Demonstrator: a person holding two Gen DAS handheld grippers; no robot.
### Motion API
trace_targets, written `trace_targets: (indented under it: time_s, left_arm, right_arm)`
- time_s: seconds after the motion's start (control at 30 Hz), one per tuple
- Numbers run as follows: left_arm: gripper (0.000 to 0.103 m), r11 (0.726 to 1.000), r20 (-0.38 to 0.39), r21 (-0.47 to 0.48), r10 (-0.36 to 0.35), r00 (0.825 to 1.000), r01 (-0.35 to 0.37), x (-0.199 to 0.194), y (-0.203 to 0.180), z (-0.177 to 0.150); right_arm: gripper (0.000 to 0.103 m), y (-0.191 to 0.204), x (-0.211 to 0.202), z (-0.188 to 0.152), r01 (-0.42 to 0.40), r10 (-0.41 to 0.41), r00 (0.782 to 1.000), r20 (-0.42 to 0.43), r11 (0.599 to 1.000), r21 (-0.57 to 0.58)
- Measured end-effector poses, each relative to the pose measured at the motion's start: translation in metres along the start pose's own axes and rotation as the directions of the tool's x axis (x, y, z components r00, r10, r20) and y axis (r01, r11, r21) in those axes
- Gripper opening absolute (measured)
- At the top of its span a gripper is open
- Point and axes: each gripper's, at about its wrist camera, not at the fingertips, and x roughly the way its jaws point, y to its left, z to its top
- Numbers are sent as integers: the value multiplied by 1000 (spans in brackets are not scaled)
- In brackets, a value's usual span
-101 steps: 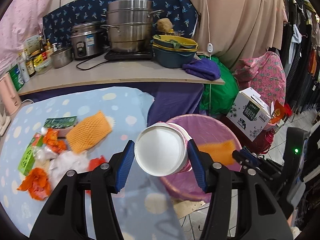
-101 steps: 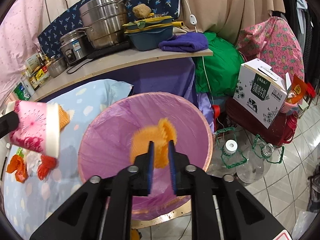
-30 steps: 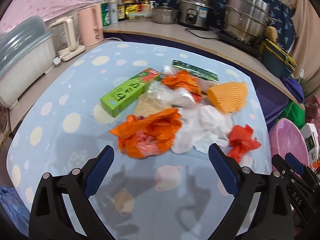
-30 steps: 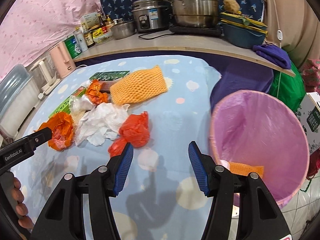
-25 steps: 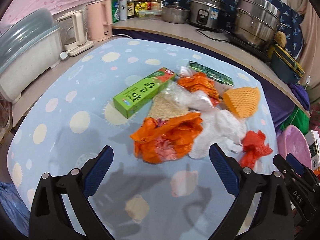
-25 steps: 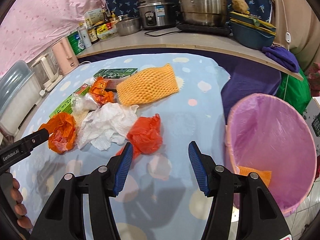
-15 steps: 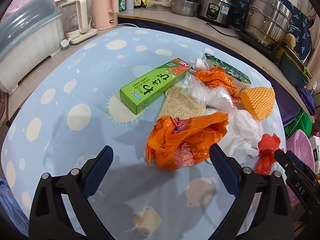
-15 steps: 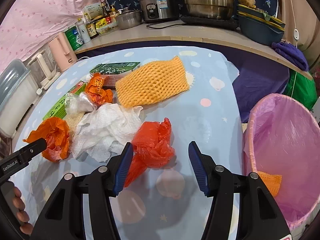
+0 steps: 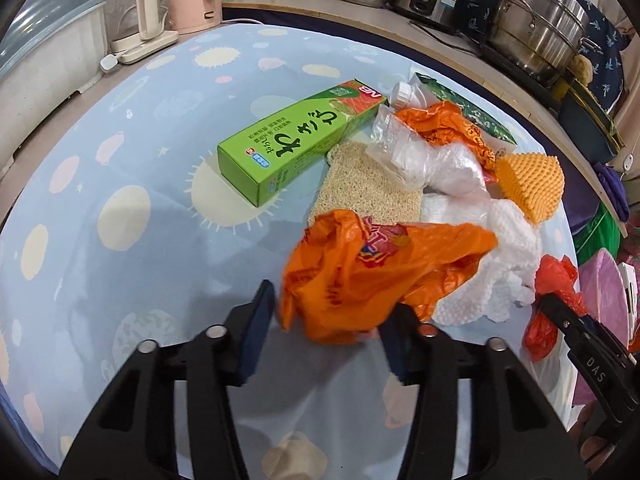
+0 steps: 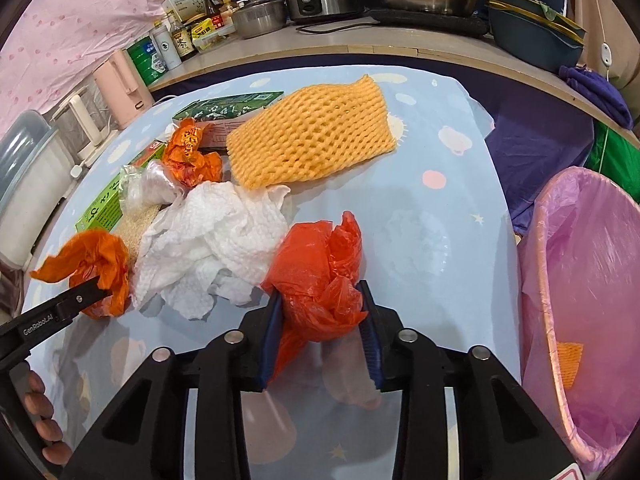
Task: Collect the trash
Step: 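Carry both bags over the pink bin and open both grippers to drop them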
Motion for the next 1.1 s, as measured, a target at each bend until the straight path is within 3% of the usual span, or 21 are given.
trace_targets:
  time_s: [0.03,0.37,0.57,0.87,1.1]
  left_arm:
    - [33,1000,0,7,-4,1000,3,-1,-1,-1]
    - [32,999,55,46,11,998,-13,-39,-8,-14]
    - [32,997,92,77,-19,996,11,-73,-23,-23]
    - [32,978,124,187,-115,986,90,-108,-78,-38]
    - [32,940,116,301,-200,973,158,-119,-141,-51]
  right_arm:
    - [29,1,0,0,0,0,1000,0,1000,-3]
    - [28,-6,-37,-4,-7,7,998,62,1000,-1]
    - [28,-16,-73,-12,-15,14,993,113,1000,11]
    - [28,-58,-123,-27,24,-39,981,190,997,78]
    - [28,-107,-148,-40,87,-122,968,221,983,162]
